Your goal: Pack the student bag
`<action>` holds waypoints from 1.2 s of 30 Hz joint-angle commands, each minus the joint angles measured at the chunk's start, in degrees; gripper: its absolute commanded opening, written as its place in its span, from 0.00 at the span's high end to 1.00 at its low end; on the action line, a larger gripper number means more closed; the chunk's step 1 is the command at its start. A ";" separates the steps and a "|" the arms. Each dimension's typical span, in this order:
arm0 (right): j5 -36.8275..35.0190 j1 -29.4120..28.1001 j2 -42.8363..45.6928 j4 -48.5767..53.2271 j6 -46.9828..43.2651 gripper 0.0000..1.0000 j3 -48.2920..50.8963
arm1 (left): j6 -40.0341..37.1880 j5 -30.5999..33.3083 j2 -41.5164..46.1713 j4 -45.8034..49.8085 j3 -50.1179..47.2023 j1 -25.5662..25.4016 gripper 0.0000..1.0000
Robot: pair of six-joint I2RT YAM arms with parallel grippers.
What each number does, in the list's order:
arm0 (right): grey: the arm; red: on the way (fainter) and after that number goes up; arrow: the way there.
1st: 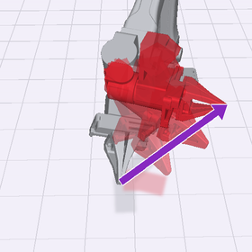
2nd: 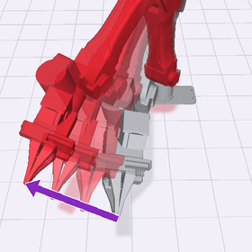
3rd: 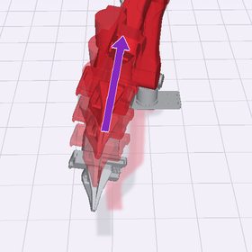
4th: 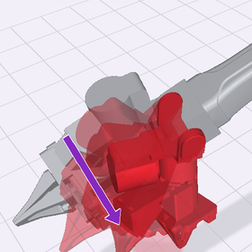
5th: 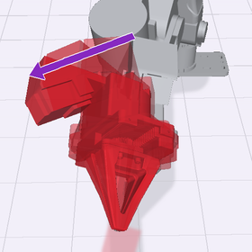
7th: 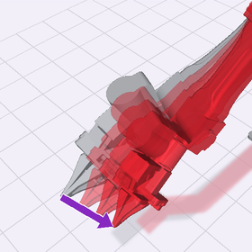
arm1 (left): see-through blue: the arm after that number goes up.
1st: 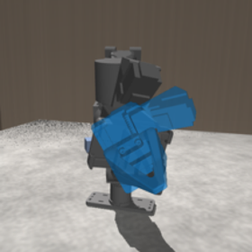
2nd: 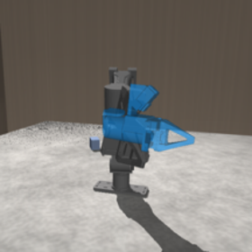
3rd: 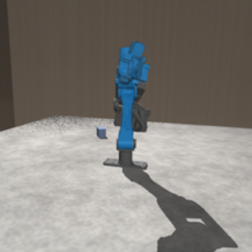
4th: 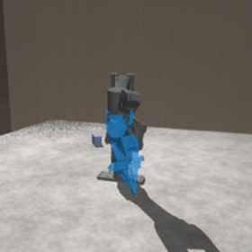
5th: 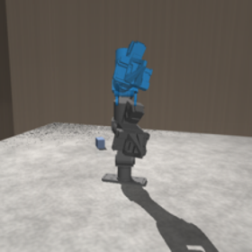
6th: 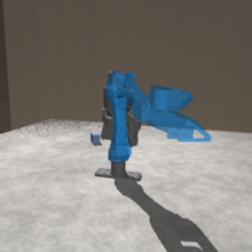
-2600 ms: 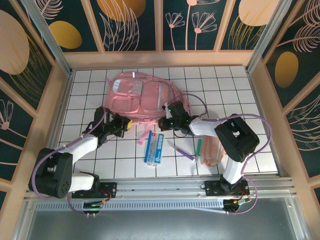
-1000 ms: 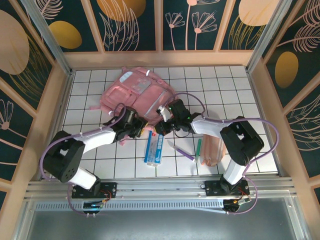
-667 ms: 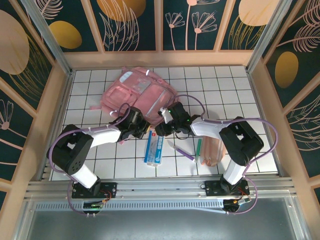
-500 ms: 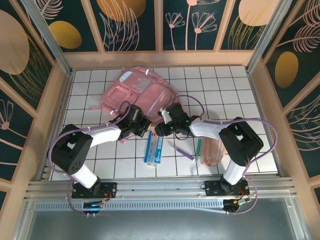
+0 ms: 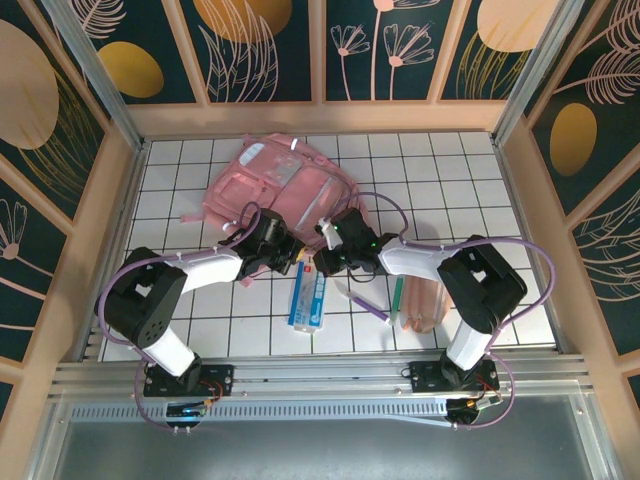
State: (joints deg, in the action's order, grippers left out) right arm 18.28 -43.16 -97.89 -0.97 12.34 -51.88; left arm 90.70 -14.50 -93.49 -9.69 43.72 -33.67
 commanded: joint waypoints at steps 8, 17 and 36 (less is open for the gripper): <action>-9.90 2.91 5.29 16.81 -5.82 1.00 -3.04 | -16.80 0.04 1.25 13.84 7.51 5.97 1.00; -13.31 7.90 8.51 21.21 -8.82 1.00 -3.61 | -27.59 -5.56 0.24 19.62 8.76 8.85 1.00; -6.87 -4.22 5.56 5.11 3.29 0.55 -4.55 | -11.51 -18.29 2.90 5.21 1.23 8.10 1.00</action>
State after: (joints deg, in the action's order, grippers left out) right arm 15.20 -45.67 -90.13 3.36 14.20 -54.59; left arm 76.23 -28.16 -92.07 -1.17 44.99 -24.67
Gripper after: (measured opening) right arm 0.452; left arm 0.052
